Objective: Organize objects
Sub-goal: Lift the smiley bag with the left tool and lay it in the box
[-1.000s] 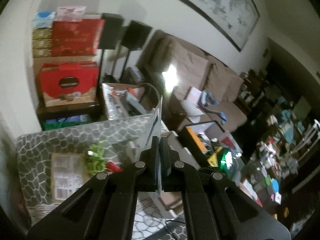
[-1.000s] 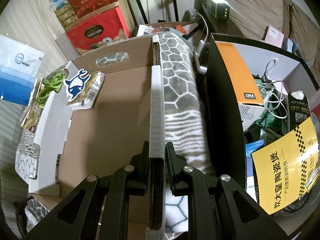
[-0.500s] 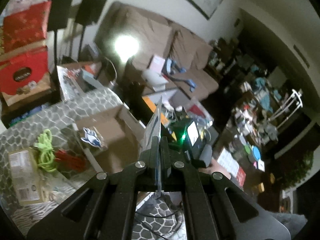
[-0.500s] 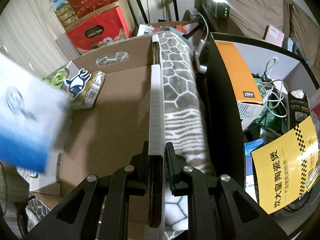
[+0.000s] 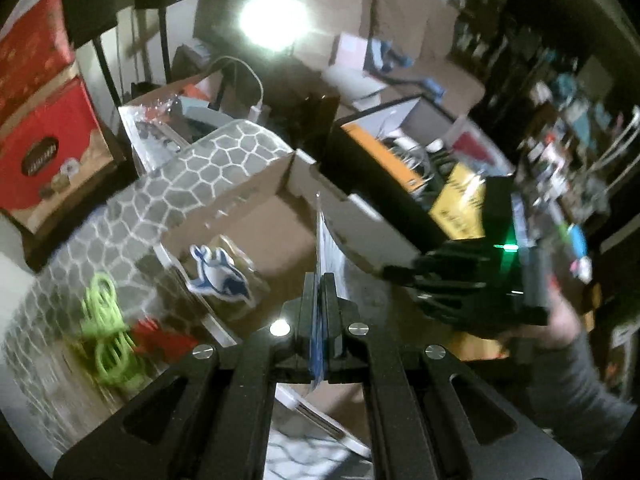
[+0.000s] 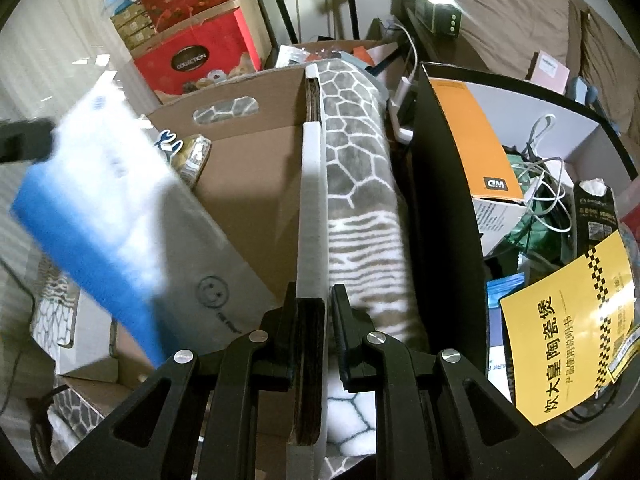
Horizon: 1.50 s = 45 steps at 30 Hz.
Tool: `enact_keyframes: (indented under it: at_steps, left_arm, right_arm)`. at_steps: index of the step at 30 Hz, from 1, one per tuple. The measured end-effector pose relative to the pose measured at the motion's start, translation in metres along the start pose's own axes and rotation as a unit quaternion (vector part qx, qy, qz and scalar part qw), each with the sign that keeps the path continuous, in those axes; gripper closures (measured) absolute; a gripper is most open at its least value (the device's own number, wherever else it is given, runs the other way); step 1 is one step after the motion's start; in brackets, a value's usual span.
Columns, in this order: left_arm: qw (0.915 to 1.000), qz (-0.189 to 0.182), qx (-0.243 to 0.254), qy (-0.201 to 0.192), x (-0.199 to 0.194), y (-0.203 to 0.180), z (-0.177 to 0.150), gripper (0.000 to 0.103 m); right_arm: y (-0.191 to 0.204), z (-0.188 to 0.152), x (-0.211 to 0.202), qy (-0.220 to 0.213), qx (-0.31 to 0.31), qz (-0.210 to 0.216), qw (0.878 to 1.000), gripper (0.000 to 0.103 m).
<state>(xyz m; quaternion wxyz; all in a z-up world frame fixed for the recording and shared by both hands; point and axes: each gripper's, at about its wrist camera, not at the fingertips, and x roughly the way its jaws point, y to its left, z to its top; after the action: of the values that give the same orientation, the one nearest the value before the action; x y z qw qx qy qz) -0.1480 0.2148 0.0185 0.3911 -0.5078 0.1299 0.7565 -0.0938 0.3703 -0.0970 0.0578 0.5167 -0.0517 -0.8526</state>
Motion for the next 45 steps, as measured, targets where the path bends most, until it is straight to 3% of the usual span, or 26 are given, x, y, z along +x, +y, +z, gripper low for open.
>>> enact_keyframes:
  at_steps: [9,19,22,25,27,32,38,39,45]
  left_arm:
    - [0.9946,0.075,0.052,0.048,0.078,0.008,0.039,0.101]
    - [0.9898,0.095,0.084,0.064,0.13,-0.004,0.048,0.099]
    - [0.9896,0.108,0.079,0.053,0.132,-0.003,0.052,0.093]
    - [0.9893,0.122,0.072,0.037,0.129,-0.001,0.057,0.086]
    - [0.9895,0.129,0.061,0.025,0.123,0.002,0.059,0.063]
    - [0.9935,0.11,0.031,-0.003,0.093,0.008,0.058,0.051]
    - [0.9955,0.091,-0.006,-0.026,0.048,0.014,0.044,0.048]
    - [0.9953,0.089,-0.014,-0.034,0.038,0.015,0.038,0.043]
    - [0.9894,0.126,-0.029,-0.066,-0.015,0.027,-0.005,0.025]
  right_arm:
    - [0.001,-0.009,-0.001,0.005,0.0,0.002,1.0,0.087]
    - [0.002,-0.014,-0.001,0.009,0.0,0.006,1.0,0.087]
    - [0.002,-0.016,-0.003,0.009,0.001,0.008,1.0,0.087]
    - [0.002,-0.016,-0.002,0.009,0.0,0.007,1.0,0.087]
    - [0.001,-0.016,-0.002,0.009,0.0,0.008,1.0,0.087]
    - [0.0,-0.016,-0.002,0.009,0.001,0.009,1.0,0.088]
    - [-0.001,-0.016,-0.002,0.009,0.001,0.009,1.0,0.088]
    - [0.0,-0.017,-0.003,0.009,0.001,0.009,1.0,0.088]
    - [-0.002,-0.01,-0.001,0.007,0.003,0.011,1.0,0.088]
